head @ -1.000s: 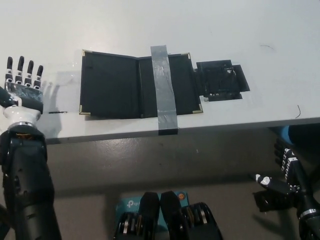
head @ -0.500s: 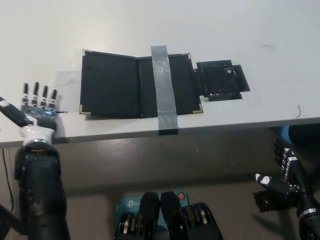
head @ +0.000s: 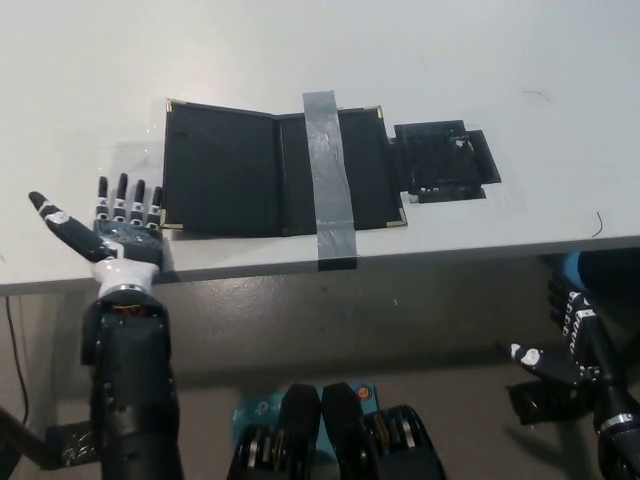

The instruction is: The robot uses its left hand to push the cover of the diary kept in the middle of the desk towards the right to close it

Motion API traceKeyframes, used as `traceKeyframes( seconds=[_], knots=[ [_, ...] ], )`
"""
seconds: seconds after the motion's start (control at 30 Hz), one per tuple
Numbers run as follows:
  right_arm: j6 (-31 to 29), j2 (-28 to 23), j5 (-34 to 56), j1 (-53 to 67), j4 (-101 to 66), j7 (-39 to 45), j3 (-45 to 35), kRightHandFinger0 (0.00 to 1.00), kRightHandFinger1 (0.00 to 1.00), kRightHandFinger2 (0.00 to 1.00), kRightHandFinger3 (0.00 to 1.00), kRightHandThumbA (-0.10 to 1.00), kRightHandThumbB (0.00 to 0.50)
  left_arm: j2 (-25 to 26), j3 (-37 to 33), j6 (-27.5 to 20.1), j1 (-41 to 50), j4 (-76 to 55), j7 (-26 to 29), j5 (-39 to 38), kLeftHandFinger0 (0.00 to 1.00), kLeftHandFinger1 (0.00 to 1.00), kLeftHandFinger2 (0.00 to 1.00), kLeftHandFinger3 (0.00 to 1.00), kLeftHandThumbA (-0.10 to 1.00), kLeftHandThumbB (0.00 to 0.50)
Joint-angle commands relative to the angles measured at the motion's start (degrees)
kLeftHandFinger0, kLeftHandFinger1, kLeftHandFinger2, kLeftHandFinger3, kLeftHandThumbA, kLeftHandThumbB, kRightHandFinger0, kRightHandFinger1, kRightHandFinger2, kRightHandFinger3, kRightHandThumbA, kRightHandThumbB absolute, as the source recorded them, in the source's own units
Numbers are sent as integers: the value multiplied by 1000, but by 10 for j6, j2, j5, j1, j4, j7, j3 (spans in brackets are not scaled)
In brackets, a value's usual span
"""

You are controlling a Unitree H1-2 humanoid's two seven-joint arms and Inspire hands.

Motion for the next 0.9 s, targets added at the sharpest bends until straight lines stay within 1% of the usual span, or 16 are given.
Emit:
traceKeyframes(
  seconds=[0.0, 0.1, 0.2, 0.23, 0.27, 0.3, 0.37, 0.5, 0.57, 0.7, 0.73, 0.77, 0.8, 0.87],
  knots=[
    [-8, -5, 7, -18, -18, 4, -2, 1000, 1000, 1000, 1000, 1000, 500, -20, -19, -5, -21, -15, 8, -1, 1000, 1000, 1000, 1000, 1000, 282],
    [-8, -6, 9, -21, -18, 6, -3, 998, 1000, 1000, 1000, 1000, 500, -29, -25, -13, -21, -2, 8, 3, 1000, 1000, 1000, 1000, 1000, 295],
    [-9, -8, 11, -23, -17, 10, -3, 1000, 1000, 1000, 1000, 1000, 500, -35, -21, -19, -22, 4, 4, -7, 1000, 1000, 1000, 1000, 1000, 290],
    [-8, -8, 11, -23, -19, 11, -2, 1000, 1000, 1000, 1000, 1000, 500, -38, -19, -21, -22, 5, 6, -10, 1000, 1000, 1000, 1000, 1000, 284],
    [-8, -9, 10, -23, -19, 11, -2, 1000, 1000, 1000, 1000, 1000, 500, -46, -16, -20, -24, 4, 15, -16, 1000, 1000, 1000, 1000, 1000, 265],
    [-8, -9, 9, -23, -19, 11, -1, 1000, 1000, 1000, 1000, 1000, 500, -49, -16, -20, -25, 5, 16, -16, 1000, 1000, 1000, 1000, 1000, 261],
    [-8, -9, 7, -23, -19, 9, -1, 1000, 1000, 1000, 1000, 1000, 500, -52, -20, -22, -24, 7, 15, -13, 1000, 1000, 1000, 1000, 1000, 266],
    [-11, -8, 5, -24, -15, 10, 1, 1000, 1000, 1000, 1000, 1000, 500, -75, -30, -19, -24, 4, 14, -16, 1000, 1000, 1000, 1000, 1000, 300],
    [-12, -9, 4, -24, -15, 11, 3, 1000, 1000, 1000, 1000, 1000, 500, -78, -33, -19, -22, 4, 13, -16, 1000, 1000, 1000, 1000, 1000, 291],
    [-9, -9, 6, -23, -18, 16, 5, 1000, 1000, 1000, 1000, 1000, 500, -86, -46, -23, -15, 0, 15, -6, 1000, 1000, 1000, 1000, 1000, 295],
    [-10, -11, 2, -23, -19, 17, 7, 989, 1000, 1000, 1000, 1000, 500, -87, -59, -27, -11, 4, 3, 8, 1000, 1000, 1000, 1000, 1000, 306],
    [-9, -12, 1, -22, -21, 17, 8, 990, 1000, 1000, 1000, 1000, 500, -86, -70, -28, -8, 5, -6, 17, 1000, 1000, 1000, 1000, 1000, 304],
    [-3, -13, 1, -21, -26, 18, 9, 992, 1000, 1000, 1000, 1000, 500, -83, -80, -28, -6, 8, -13, 21, 1000, 1000, 1000, 1000, 1000, 313],
    [-2, -16, 4, -20, -28, 22, 9, 1000, 1000, 1000, 1000, 1000, 500, -81, -97, -26, -4, 5, -21, 29, 1000, 1000, 1000, 1000, 1000, 327]
  ],
)
